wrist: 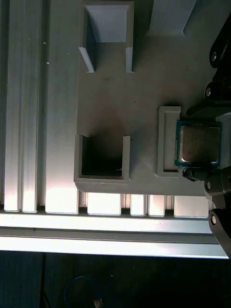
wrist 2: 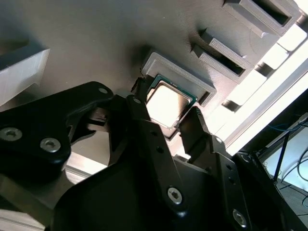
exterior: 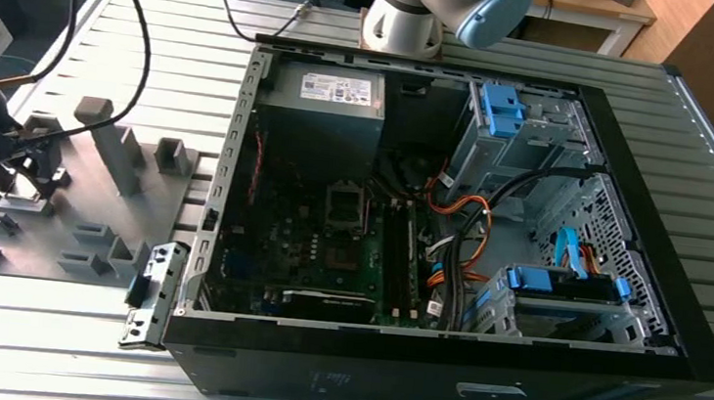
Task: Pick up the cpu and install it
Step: 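Pick up the cpu and move it towards the insertion slot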
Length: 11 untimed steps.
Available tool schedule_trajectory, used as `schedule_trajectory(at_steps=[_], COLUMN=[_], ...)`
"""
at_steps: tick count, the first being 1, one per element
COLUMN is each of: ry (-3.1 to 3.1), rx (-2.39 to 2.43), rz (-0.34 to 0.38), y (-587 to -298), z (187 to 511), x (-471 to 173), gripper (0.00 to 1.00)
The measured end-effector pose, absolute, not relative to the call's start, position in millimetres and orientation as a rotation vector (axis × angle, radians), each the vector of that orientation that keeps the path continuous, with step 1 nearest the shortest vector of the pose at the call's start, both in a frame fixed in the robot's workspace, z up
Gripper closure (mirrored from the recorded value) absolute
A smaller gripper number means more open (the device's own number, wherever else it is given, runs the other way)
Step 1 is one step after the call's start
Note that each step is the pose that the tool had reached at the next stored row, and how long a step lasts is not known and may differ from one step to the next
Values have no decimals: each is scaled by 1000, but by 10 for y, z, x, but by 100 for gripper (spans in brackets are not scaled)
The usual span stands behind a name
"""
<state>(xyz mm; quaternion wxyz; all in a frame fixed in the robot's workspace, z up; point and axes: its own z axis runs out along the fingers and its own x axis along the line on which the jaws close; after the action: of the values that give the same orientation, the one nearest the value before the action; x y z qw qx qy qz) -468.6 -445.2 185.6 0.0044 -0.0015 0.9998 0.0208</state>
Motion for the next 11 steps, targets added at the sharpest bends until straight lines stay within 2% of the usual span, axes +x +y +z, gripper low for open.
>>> schedule_trajectory(at_steps=[1,11], ry=[3132,3132], rx=[-5,-5], rz=[65,65], y=[-4452,-4452], z=[1856,1855], x=[-4686,-4686], gripper=[49,49])
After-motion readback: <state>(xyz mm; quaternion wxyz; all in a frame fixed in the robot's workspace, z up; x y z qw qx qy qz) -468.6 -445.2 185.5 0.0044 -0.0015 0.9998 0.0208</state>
